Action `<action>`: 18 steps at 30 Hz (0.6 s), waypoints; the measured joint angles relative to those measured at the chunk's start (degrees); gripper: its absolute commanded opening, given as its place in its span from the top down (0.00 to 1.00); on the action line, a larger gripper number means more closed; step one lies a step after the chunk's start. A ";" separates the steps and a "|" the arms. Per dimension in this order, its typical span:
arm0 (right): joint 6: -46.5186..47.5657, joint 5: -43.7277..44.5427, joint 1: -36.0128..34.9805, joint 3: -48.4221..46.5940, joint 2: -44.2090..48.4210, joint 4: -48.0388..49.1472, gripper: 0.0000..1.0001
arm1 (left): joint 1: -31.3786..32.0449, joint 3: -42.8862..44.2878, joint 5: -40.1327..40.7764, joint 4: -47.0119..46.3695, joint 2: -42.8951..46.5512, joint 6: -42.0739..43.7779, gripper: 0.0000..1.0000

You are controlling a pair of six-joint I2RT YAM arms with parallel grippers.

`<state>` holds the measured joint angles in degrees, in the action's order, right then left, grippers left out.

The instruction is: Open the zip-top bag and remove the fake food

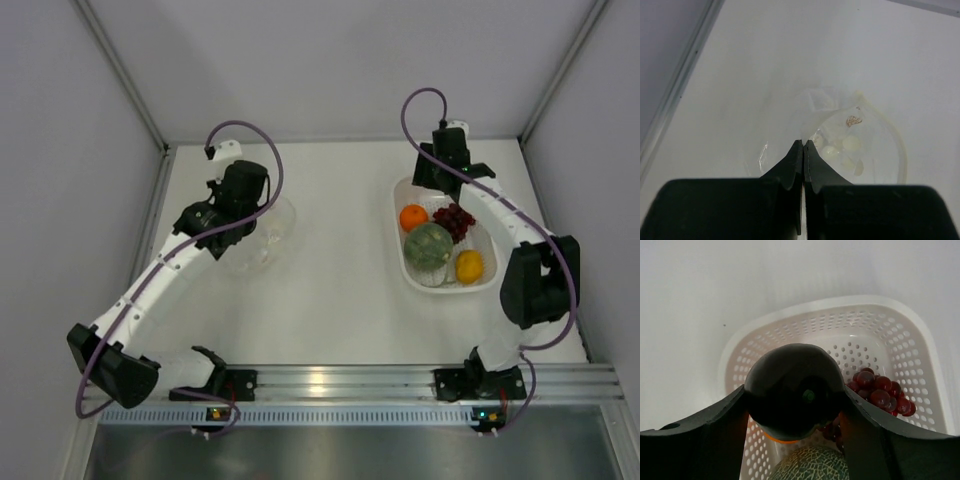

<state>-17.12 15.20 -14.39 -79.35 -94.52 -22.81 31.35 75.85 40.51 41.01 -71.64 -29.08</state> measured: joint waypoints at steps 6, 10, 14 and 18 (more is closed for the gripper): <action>1.31 -0.46 2.67 -5.70 -10.23 -4.79 0.11 | -0.98 3.41 7.56 1.51 -4.81 4.00 1.00; 2.56 -0.13 3.08 -5.95 -11.08 -6.93 0.01 | -1.33 5.81 11.76 2.62 -9.66 6.01 1.00; 3.04 -0.04 3.06 -5.62 -9.03 -7.43 0.01 | -1.46 9.18 12.11 2.82 -15.45 6.71 1.00; 3.04 -1.31 3.04 -0.22 0.94 -6.10 0.01 | -1.40 12.72 9.88 2.86 -20.46 6.49 1.00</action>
<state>-14.09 13.89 -11.35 -79.57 -93.58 -28.91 29.95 88.58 50.39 43.88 -92.09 -22.59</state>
